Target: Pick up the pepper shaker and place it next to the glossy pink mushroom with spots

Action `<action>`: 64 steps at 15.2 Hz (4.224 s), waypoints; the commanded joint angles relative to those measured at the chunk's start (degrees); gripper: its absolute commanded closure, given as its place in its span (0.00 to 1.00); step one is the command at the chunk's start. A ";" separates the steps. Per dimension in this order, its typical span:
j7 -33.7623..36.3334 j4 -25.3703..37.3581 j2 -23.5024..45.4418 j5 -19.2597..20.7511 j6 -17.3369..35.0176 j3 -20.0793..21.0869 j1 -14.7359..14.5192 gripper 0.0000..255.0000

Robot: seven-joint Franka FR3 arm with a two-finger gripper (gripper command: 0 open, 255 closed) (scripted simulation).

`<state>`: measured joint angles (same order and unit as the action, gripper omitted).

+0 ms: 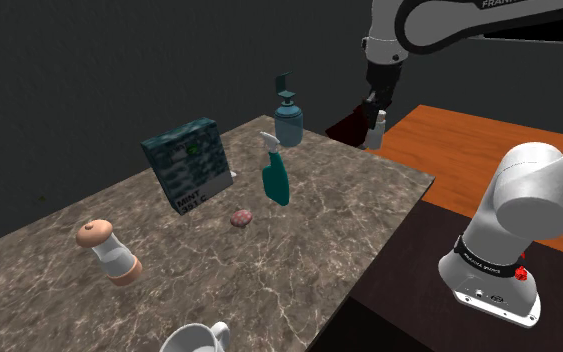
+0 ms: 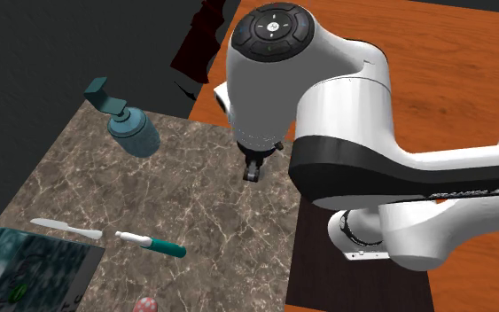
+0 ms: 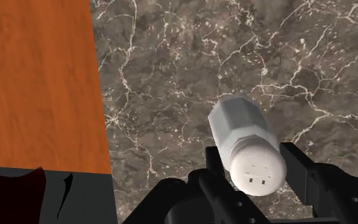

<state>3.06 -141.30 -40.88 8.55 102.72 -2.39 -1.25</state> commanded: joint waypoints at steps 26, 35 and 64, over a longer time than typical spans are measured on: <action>33.41 42.88 44.53 -0.17 -2.72 23.76 -10.28 1.00; 41.80 74.23 67.86 8.36 -13.52 25.78 -20.08 1.00; 45.85 58.50 71.80 10.37 5.40 24.83 -19.38 1.00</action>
<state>48.70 -81.82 30.94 18.83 107.15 22.47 -20.72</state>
